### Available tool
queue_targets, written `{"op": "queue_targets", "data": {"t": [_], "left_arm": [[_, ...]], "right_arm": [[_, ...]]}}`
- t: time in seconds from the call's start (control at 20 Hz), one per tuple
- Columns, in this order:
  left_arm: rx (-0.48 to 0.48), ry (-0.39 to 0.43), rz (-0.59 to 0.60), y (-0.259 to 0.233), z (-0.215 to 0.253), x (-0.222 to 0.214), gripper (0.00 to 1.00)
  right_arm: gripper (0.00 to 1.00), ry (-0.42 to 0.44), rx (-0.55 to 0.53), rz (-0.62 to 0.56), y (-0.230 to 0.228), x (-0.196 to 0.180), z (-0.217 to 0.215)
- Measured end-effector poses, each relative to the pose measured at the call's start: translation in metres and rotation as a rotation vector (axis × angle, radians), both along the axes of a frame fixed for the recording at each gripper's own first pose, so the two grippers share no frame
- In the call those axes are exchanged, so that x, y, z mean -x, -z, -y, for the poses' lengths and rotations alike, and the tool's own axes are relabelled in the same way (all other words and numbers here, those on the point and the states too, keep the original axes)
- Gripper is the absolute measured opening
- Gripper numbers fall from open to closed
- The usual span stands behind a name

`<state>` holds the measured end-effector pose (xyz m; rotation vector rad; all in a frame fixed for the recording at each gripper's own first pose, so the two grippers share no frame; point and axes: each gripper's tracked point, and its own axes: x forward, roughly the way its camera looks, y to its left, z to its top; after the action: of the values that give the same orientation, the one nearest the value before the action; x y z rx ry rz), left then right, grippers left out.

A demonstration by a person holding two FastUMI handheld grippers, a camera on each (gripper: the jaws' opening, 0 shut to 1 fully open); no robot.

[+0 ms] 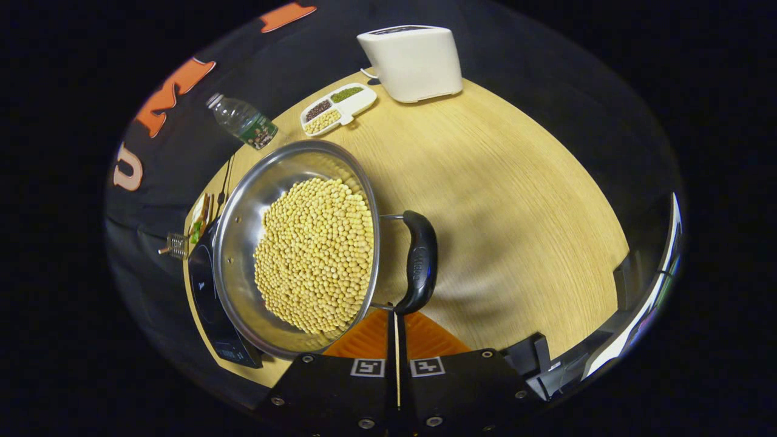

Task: First push the handle of the pot to place it horizontally, then grasp the pot with both hands and set it on the induction cooktop.

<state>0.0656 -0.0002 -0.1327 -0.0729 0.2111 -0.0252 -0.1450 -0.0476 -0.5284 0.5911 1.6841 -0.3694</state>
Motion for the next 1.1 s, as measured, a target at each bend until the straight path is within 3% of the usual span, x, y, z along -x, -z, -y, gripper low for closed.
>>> {"op": "queue_targets", "data": {"t": [0.2,0.7,1.1], "left_arm": [[-0.007,0.003,-0.011,0.006,0.002,-0.002,0.95],[-0.028,0.026,-0.085,0.034,0.007,-0.002,0.95],[-0.043,0.094,-0.209,0.092,0.044,-0.001,0.95]], "right_arm": [[0.01,0.045,0.002,0.016,0.008,-0.016,0.01],[0.01,-0.024,0.084,0.05,0.02,-0.049,0.034],[0.01,-0.096,0.139,0.084,0.039,-0.075,0.048]]}}
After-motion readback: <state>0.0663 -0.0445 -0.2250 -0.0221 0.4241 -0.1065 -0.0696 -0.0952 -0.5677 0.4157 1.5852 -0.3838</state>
